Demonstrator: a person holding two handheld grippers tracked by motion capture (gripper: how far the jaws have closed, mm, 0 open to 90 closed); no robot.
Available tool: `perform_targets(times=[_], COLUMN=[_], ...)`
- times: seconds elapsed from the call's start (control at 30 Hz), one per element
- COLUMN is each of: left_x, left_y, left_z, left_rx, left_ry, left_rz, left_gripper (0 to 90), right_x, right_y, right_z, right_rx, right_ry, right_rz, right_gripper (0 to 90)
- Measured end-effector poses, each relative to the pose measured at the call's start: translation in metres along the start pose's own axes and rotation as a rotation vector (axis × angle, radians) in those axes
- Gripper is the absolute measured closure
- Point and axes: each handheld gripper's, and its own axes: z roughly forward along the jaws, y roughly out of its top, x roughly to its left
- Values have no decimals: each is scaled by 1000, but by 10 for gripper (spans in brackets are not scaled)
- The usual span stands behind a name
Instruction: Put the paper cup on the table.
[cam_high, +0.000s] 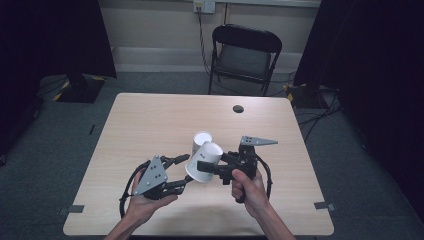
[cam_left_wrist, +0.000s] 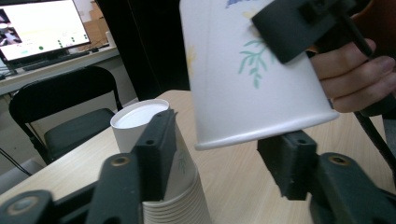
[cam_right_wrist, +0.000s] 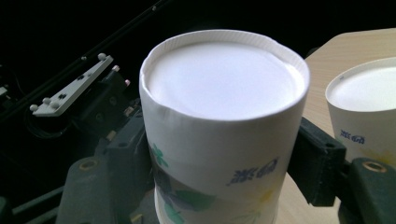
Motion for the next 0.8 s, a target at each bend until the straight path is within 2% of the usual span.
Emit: perform_targets(times=[0.2,0.3,0.43,0.8], left_x=[-1,0,2,6], left_y=[0,1,-1,-5], left_z=[0,-1,-2,-3], left_rx=[-11,-16,-16,-7], left_ry=[4,5,13,17], left_rz=[29,29,23,0], left_gripper=[574,616,681,789], right_x=[-5,-7,-10,-12], right_y=[-1,-3,-3,-6], right_z=[1,2,2,5], right_rx=[2,2,4,21], right_ry=[21,53,55,54], right_rz=[70,117,155,188], right_gripper=[316,317,319,295])
